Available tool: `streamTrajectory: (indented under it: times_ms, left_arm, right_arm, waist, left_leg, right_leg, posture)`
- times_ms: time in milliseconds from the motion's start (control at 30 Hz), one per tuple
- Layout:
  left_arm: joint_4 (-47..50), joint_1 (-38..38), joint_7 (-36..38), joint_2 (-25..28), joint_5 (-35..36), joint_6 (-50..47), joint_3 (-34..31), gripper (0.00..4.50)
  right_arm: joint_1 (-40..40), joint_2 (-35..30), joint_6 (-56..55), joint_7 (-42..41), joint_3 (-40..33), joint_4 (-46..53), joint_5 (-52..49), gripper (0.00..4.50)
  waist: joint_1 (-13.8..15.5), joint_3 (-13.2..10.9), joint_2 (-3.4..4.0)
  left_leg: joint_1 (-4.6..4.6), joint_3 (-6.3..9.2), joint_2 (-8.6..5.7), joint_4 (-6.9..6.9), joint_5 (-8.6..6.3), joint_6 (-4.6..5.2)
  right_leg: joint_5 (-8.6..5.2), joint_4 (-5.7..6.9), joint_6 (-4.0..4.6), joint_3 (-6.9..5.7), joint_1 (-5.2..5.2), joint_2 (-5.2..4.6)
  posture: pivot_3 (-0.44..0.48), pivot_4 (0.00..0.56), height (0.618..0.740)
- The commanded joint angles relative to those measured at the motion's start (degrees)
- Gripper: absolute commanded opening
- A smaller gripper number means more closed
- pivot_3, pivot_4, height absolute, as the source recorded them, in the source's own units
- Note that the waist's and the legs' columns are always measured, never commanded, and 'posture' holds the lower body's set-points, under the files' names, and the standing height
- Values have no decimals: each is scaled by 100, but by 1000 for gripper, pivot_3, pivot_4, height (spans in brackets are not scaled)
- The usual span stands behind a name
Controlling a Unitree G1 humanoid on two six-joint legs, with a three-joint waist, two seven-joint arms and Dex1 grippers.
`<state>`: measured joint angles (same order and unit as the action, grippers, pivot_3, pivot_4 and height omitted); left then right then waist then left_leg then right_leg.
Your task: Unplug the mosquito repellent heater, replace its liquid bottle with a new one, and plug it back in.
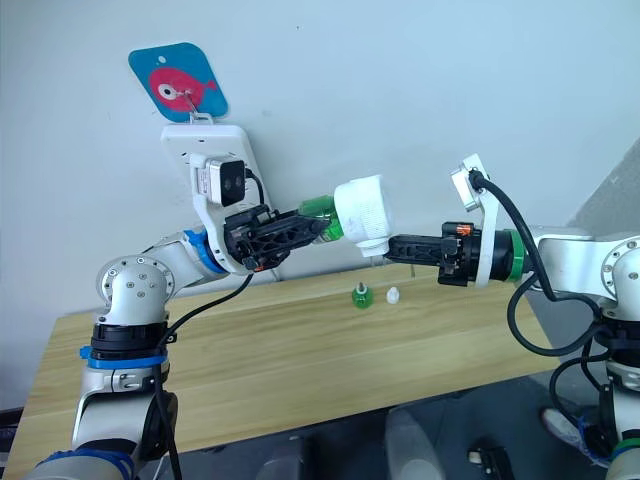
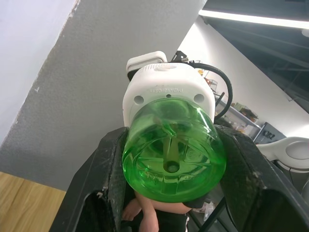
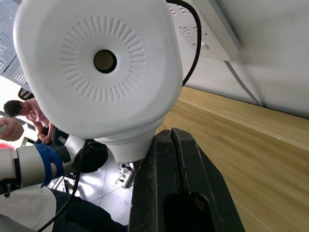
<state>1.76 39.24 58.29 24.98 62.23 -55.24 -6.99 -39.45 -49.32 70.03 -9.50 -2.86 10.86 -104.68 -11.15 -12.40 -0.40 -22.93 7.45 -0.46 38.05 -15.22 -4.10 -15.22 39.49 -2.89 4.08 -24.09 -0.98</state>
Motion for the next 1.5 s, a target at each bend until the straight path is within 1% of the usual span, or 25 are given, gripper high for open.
streamTrajectory:
  times_ms: [33,133,367,533,667,767,1300,1367,1500]
  left_arm:
    - [-64,-18,-200,63,-350,84,93,2277]
    - [-76,-20,-215,57,-329,81,84,2277]
    - [-125,-3,-291,20,-216,3,-2,2277]
    - [-178,24,-388,-13,-101,-171,-99,2277]
    - [-255,19,-460,-5,-111,-262,-139,2277]
    - [-231,-16,-449,-1,-137,-258,-120,2277]
    - [-122,-103,-407,24,-200,-206,-48,2277]
    - [-143,-92,-466,-8,-177,-218,-79,2277]
    - [-253,-73,-696,-111,54,-399,-245,2277]
  right_arm:
    - [-148,14,-122,-188,1,421,-634,0]
    - [-141,-19,-146,-216,28,442,-592,0]
    - [-37,-79,-49,-357,84,497,-83,0]
    - [112,-187,50,-857,62,800,584,0]
    - [151,-216,35,-1131,-7,930,602,0]
    - [101,-230,12,-1198,-58,919,416,0]
    - [-12,-145,-105,-1082,-51,820,194,0]
    - [-4,-164,-85,-1159,-48,896,443,0]
    - [266,-387,-192,-1844,61,1453,1747,0]
  waist:
    - [0,0,0]
    - [0,0,0]
    - [1,0,0]
    - [4,0,0]
    - [1,0,0]
    - [2,0,0]
    - [3,0,0]
    - [3,0,0]
    - [8,0,0]
  left_leg:
    - [0,0,0,0,0,0]
    - [0,0,0,0,0,0]
    - [0,1,0,0,0,0]
    - [0,1,0,0,0,0]
    - [1,1,1,0,0,0]
    - [1,1,1,0,0,0]
    - [0,1,0,0,0,0]
    - [0,1,0,0,0,0]
    - [1,3,0,0,0,0]
  right_leg:
    - [0,0,0,0,0,0]
    - [0,0,0,0,0,1]
    - [0,0,0,0,0,1]
    - [0,-1,0,0,0,1]
    - [0,-1,-1,0,0,2]
    - [0,-1,-1,0,0,1]
    - [0,-2,-1,0,0,1]
    - [0,-2,-1,0,0,1]
    - [-1,-1,-1,-1,0,1]
  posture:
    - [-236,145,740]
    - [-236,144,740]
    - [-236,145,740]
    - [-236,145,740]
    - [-239,144,740]
    - [-239,144,740]
    - [-239,144,740]
    - [-239,144,740]
    - [-239,137,740]
